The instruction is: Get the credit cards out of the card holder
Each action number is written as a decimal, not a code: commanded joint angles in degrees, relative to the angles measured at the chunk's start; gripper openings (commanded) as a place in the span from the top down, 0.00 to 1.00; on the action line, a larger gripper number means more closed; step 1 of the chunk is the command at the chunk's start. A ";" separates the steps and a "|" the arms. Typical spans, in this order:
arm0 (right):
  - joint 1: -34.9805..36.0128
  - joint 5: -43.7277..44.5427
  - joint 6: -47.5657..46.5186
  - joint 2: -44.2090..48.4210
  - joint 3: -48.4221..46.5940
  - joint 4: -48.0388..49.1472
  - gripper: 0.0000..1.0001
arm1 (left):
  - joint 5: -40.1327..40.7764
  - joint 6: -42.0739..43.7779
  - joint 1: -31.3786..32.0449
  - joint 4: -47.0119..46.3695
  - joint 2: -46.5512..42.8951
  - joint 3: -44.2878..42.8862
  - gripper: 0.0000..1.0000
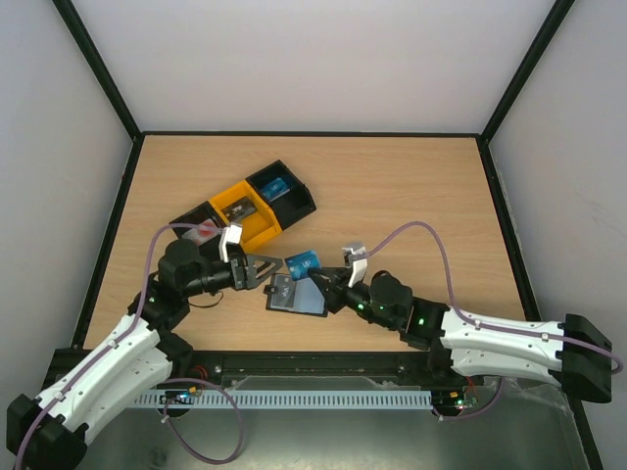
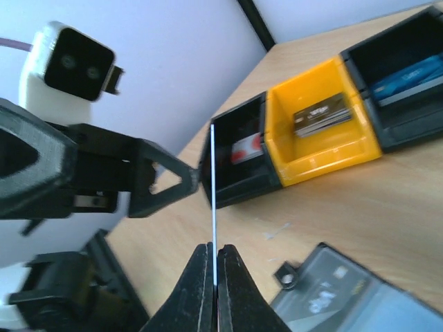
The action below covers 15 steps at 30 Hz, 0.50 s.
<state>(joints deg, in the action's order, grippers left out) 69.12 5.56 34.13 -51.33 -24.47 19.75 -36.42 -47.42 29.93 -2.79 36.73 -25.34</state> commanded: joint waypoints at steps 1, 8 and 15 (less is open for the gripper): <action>-0.22 -6.30 14.05 2.36 4.81 14.53 0.98 | -7.46 -7.74 -0.11 -11.72 -0.60 3.26 0.08; -0.22 -3.81 23.33 3.12 12.12 27.46 0.98 | -8.28 -10.97 -0.08 -15.28 -1.65 6.16 0.11; -0.22 -3.32 25.67 4.12 13.83 31.49 0.98 | -10.01 -13.74 -0.06 -20.03 -0.68 8.51 0.28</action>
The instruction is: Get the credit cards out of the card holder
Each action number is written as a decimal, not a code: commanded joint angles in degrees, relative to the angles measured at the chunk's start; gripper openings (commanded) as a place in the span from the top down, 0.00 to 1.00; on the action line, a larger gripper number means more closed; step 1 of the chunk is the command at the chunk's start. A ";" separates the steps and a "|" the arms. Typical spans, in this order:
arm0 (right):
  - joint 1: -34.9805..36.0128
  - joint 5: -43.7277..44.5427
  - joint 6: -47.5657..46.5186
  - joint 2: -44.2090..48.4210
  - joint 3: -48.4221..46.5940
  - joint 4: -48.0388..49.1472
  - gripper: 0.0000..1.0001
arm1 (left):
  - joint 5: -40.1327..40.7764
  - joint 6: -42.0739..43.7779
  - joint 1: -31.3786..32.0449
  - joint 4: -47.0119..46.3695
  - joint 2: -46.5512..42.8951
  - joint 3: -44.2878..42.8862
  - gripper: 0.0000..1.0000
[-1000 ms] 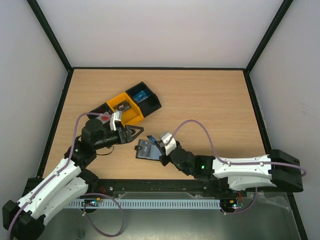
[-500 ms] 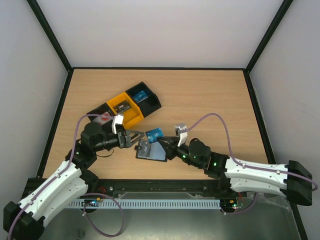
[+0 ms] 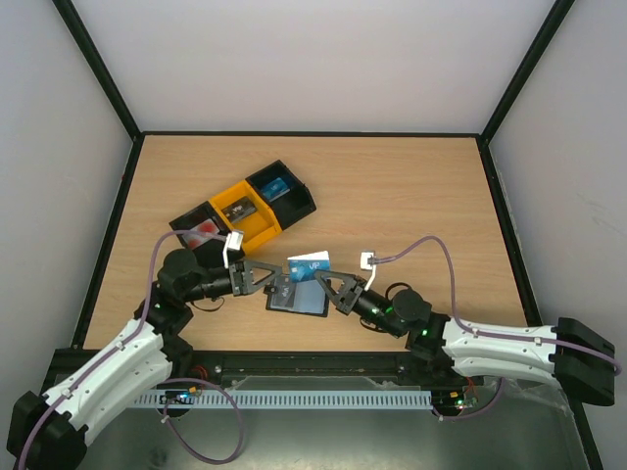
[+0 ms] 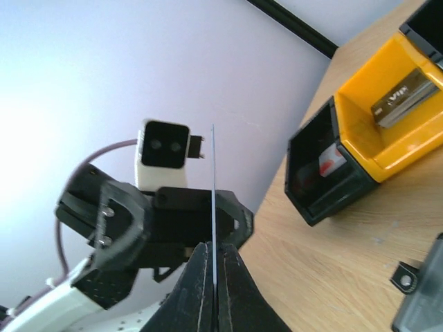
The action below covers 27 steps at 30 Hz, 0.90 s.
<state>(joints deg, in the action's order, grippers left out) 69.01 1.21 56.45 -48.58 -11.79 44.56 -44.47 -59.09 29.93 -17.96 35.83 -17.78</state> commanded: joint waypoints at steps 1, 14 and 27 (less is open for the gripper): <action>-0.11 1.40 3.85 1.38 1.27 6.67 0.98 | -1.94 -2.44 -0.05 -5.39 0.35 1.03 0.31; -0.11 -1.12 9.87 -3.53 1.75 13.01 0.98 | -2.65 -5.42 0.56 -13.10 2.23 2.65 0.46; -0.11 -2.97 12.38 -9.65 0.90 16.70 0.98 | -2.53 -6.91 0.83 -16.48 5.04 2.66 0.97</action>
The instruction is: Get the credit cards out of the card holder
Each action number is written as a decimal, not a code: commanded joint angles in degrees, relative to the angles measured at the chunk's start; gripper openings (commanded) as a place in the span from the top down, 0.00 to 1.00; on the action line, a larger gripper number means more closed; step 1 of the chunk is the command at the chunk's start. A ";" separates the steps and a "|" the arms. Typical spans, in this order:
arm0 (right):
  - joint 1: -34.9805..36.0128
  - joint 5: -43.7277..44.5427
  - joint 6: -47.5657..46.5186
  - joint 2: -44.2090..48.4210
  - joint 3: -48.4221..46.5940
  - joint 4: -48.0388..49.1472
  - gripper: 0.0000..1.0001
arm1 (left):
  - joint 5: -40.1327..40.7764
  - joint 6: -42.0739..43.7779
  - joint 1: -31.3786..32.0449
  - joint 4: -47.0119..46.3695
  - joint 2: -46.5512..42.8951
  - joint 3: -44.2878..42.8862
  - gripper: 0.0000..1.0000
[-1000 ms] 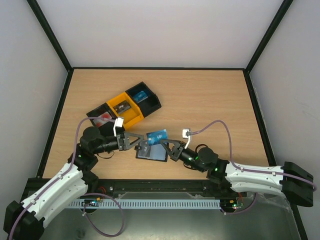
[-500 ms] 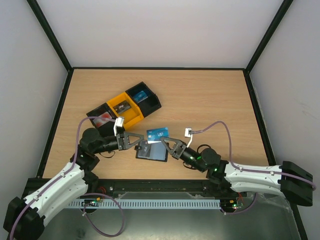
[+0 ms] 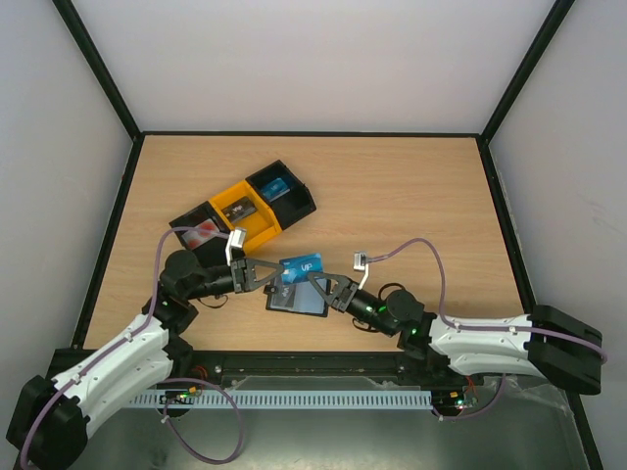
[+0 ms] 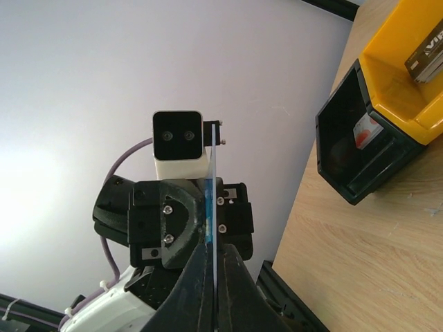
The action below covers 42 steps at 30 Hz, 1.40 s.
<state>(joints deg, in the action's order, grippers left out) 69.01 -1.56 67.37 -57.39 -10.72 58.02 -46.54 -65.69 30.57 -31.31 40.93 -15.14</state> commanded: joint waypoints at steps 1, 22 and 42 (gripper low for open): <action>-0.11 -0.10 1.64 -1.11 0.02 3.24 0.97 | -0.29 -0.20 0.19 -3.04 -0.02 0.06 0.97; -0.11 13.17 0.96 9.07 1.64 -14.88 0.35 | 5.14 4.35 0.10 2.74 3.85 -2.24 0.97; -0.11 21.47 -3.49 34.03 3.39 -41.61 0.02 | 14.72 15.89 -17.79 20.90 27.38 -20.93 0.97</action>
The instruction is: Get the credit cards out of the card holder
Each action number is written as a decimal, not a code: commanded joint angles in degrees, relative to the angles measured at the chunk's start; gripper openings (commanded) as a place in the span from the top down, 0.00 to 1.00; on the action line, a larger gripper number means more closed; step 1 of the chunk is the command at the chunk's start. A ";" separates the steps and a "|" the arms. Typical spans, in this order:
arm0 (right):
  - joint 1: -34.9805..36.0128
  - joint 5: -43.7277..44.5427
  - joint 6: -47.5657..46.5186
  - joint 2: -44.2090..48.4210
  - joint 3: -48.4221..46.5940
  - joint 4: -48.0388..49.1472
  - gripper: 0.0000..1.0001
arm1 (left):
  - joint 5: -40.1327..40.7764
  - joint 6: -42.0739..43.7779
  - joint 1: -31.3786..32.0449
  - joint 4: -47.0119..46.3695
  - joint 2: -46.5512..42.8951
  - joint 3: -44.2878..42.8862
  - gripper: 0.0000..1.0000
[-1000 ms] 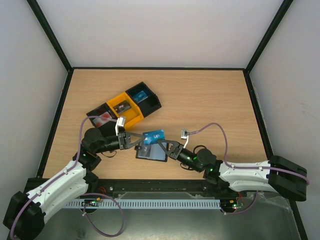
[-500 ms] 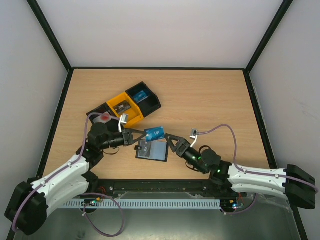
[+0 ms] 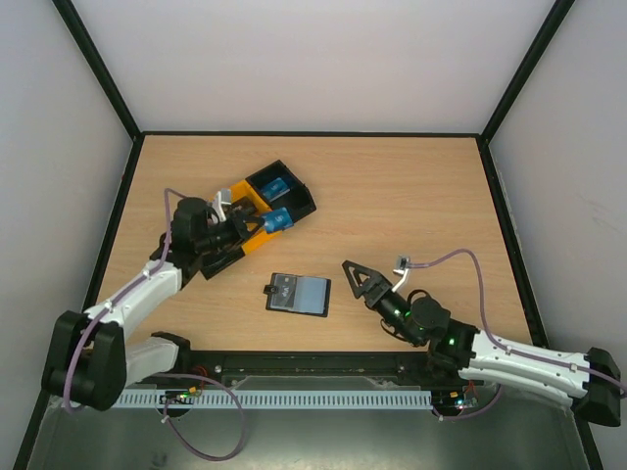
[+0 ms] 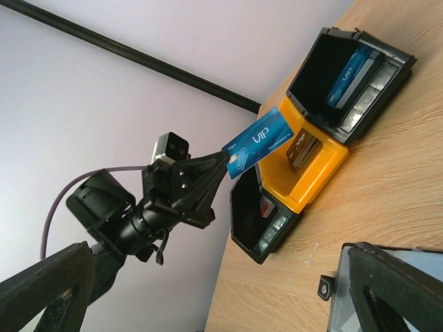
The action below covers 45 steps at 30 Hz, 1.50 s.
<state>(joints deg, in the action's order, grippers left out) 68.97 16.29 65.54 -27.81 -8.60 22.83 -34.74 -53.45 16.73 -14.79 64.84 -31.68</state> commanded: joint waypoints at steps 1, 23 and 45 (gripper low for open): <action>-0.06 4.19 -1.90 5.57 1.29 -7.61 0.02 | 4.32 4.51 -5.01 5.82 4.97 -5.97 0.97; -0.06 9.06 -6.61 14.87 -1.57 -19.31 0.02 | 11.22 -4.10 -9.27 5.24 31.84 -26.00 0.97; -0.06 9.83 -7.33 14.94 -2.47 -19.93 0.02 | 16.46 -12.23 -7.17 7.18 40.04 -34.46 0.97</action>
<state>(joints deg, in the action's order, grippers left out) 68.97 23.59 59.24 -13.54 -8.95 4.21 -20.91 -65.65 9.19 -9.96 102.61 -62.72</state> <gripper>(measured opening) 0.977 0.028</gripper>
